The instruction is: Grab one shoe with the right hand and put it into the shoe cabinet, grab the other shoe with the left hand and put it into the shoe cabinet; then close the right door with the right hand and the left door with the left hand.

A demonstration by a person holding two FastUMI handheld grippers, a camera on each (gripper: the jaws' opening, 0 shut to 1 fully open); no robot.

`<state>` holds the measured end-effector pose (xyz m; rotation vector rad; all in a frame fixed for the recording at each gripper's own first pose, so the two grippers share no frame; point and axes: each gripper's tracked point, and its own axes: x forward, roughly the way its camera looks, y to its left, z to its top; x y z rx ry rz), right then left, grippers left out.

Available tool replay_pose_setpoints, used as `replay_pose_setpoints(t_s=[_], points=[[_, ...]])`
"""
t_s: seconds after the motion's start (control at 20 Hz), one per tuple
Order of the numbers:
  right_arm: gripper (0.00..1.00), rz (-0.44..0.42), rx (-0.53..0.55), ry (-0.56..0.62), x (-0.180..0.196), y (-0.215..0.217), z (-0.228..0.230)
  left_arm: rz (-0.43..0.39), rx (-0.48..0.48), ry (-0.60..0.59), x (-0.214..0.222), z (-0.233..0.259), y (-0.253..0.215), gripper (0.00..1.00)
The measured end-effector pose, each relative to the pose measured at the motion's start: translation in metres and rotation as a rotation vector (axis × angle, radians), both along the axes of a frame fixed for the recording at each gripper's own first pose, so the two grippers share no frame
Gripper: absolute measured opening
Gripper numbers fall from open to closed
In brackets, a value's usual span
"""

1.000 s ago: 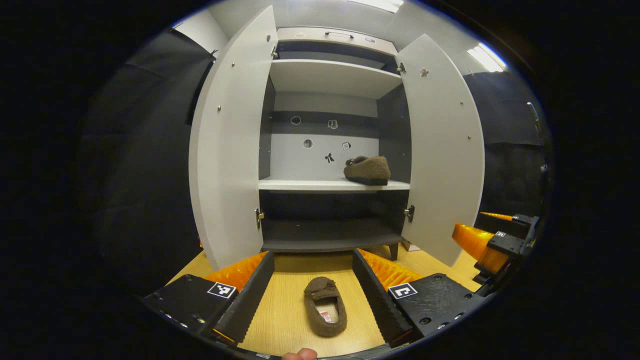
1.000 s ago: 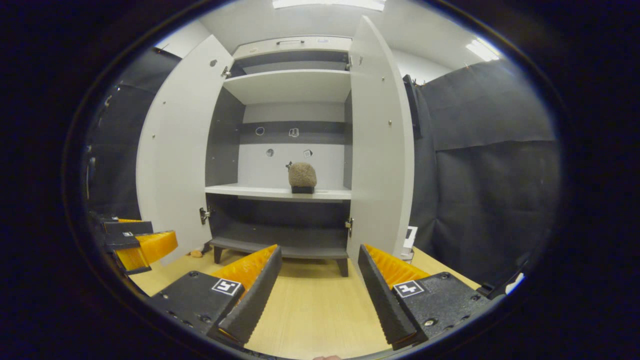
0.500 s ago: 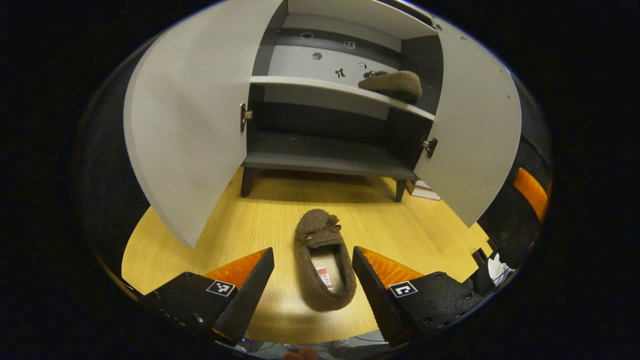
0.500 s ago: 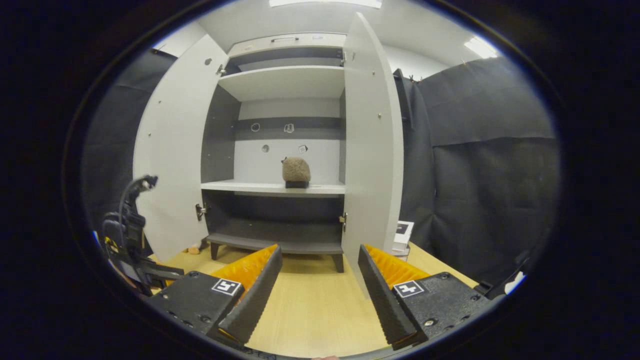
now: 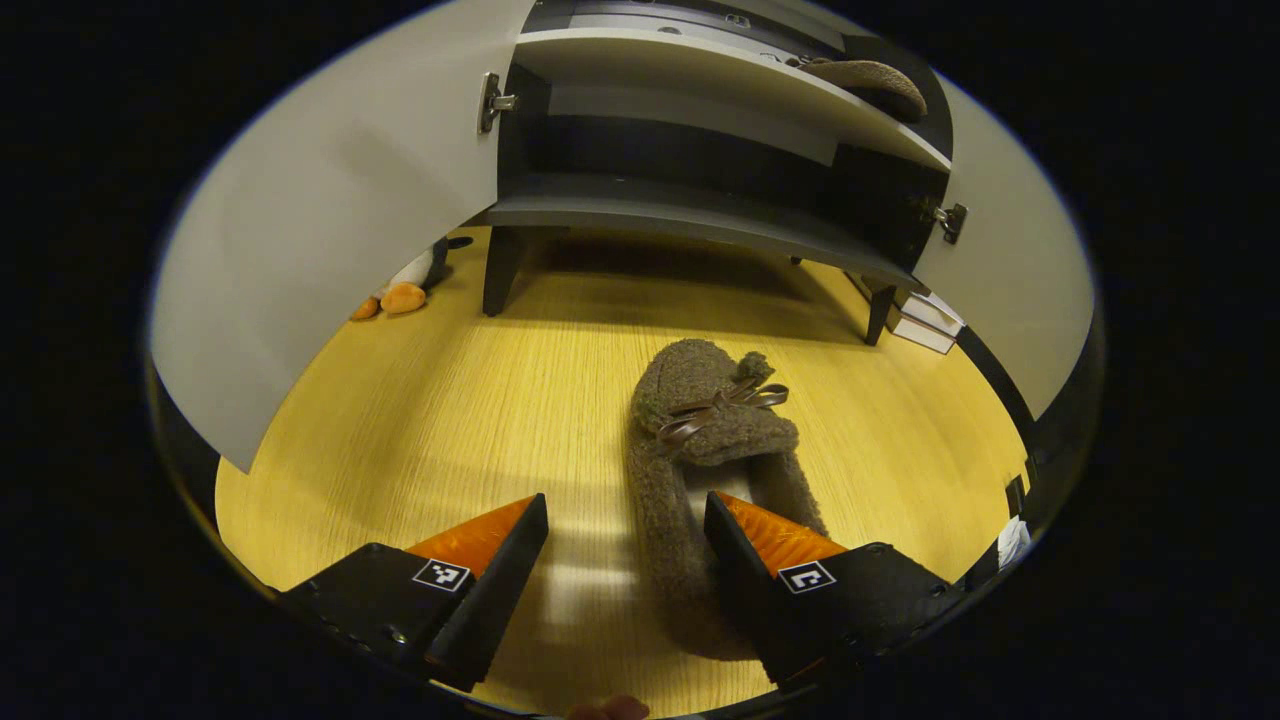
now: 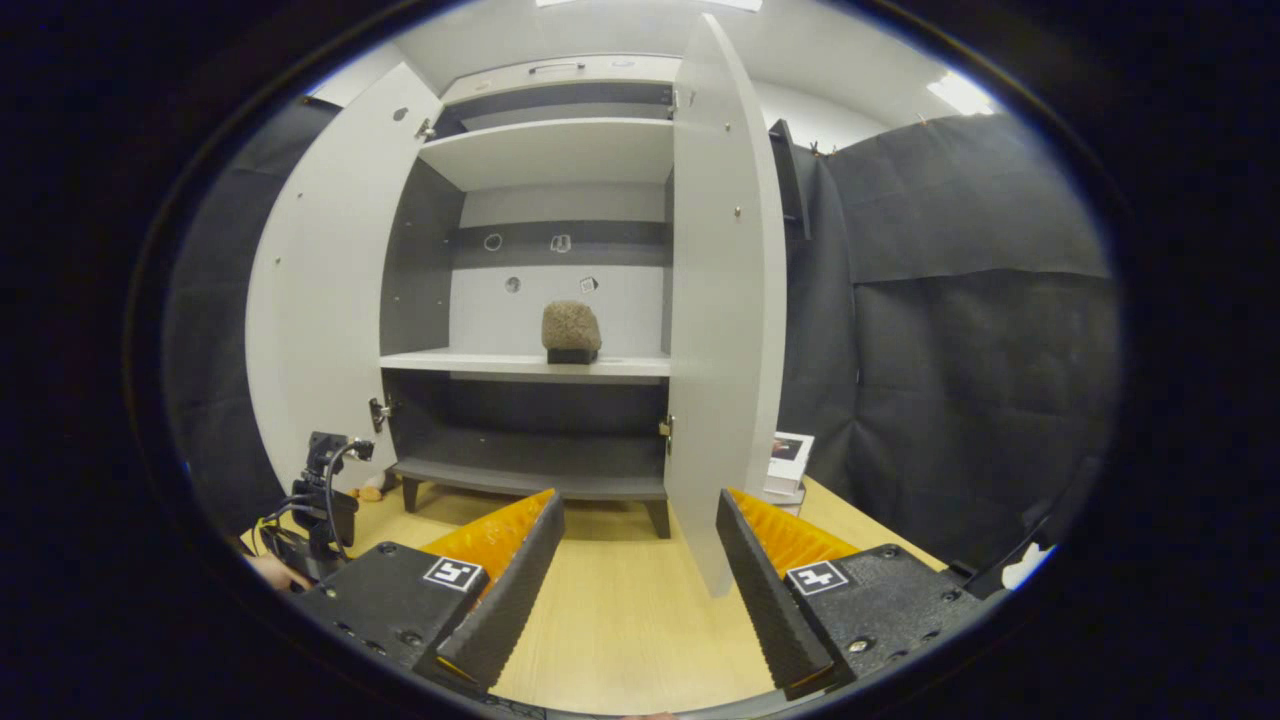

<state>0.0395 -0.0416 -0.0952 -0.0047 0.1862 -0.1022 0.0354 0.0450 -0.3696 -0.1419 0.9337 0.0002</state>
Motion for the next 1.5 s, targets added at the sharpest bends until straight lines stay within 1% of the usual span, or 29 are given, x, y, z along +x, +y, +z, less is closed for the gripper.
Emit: replay_pose_setpoints(t_s=[0.05,0.2,0.4,0.45,0.5,0.55,0.6,0.65,0.7,0.75,0.8,0.85,0.95,1.0,1.05,1.15,1.25,1.35,1.4,1.5], points=[[0.95,-0.001,0.004,0.007,0.001,-0.001,-0.002,0.002,-0.014,-0.003,0.004,-0.002,-0.001,0.96],[0.96,-0.007,0.011,0.014,0.004,-0.003,-0.003,0.014,-0.012,-0.019,0.016,-0.008,0.002,0.95],[0.96,-0.007,0.002,0.016,0.007,-0.003,-0.002,0.005,-0.020,-0.031,0.030,-0.013,0.000,0.94],[0.96,-0.007,0.001,0.016,0.007,-0.004,-0.002,0.006,-0.024,-0.045,0.032,-0.012,-0.001,1.00],[0.96,-0.007,0.000,0.018,0.008,-0.004,-0.003,0.011,-0.037,-0.064,0.034,-0.009,-0.005,0.83],[0.96,-0.008,0.000,0.022,0.007,-0.004,-0.004,0.020,-0.042,-0.076,0.037,-0.011,-0.008,0.63],[0.96,-0.010,0.005,0.022,0.007,-0.005,-0.004,0.023,-0.050,-0.088,0.038,-0.010,-0.012,0.51],[0.96,-0.010,0.012,0.021,0.007,-0.004,-0.004,0.045,-0.019,-0.107,0.040,-0.011,-0.010,0.34],[0.96,-0.010,0.017,0.021,0.007,-0.004,-0.004,0.058,0.016,-0.115,0.040,-0.012,-0.007,0.24],[0.95,-0.011,0.017,0.019,0.007,-0.005,-0.004,0.051,0.034,-0.133,0.041,-0.011,-0.008,0.09],[1.00,-0.011,0.016,0.017,0.007,-0.005,-0.003,0.033,0.060,-0.143,0.041,-0.010,-0.008,0.07],[0.96,-0.009,0.017,0.015,0.006,-0.004,-0.003,0.018,0.063,-0.157,0.041,-0.008,-0.009,0.02],[0.96,-0.003,0.014,0.016,0.005,-0.003,-0.004,0.015,0.054,-0.206,0.040,0.010,-0.009,0.00],[1.00,-0.003,0.012,0.014,0.005,-0.003,-0.002,0.018,0.056,-0.226,0.038,0.024,-0.009,0.00],[0.96,-0.002,0.012,0.012,0.005,-0.003,-0.002,0.031,0.068,-0.247,0.032,0.040,-0.008,0.00],[0.96,0.003,0.015,0.010,0.005,-0.002,-0.002,0.052,0.062,-0.296,0.021,0.081,-0.010,0.00],[0.96,0.010,0.023,0.007,0.006,0.002,-0.003,0.058,0.022,-0.379,0.016,0.134,-0.019,0.00],[0.96,0.028,0.032,0.006,0.007,0.009,-0.003,0.053,-0.014,-0.474,0.028,0.194,-0.029,0.00],[0.95,0.039,0.033,0.006,0.008,0.012,-0.003,0.038,-0.016,-0.518,0.038,0.223,-0.035,0.00],[0.95,0.059,0.036,-0.003,0.008,0.019,-0.001,0.033,0.033,-0.617,0.065,0.284,-0.035,0.00]])
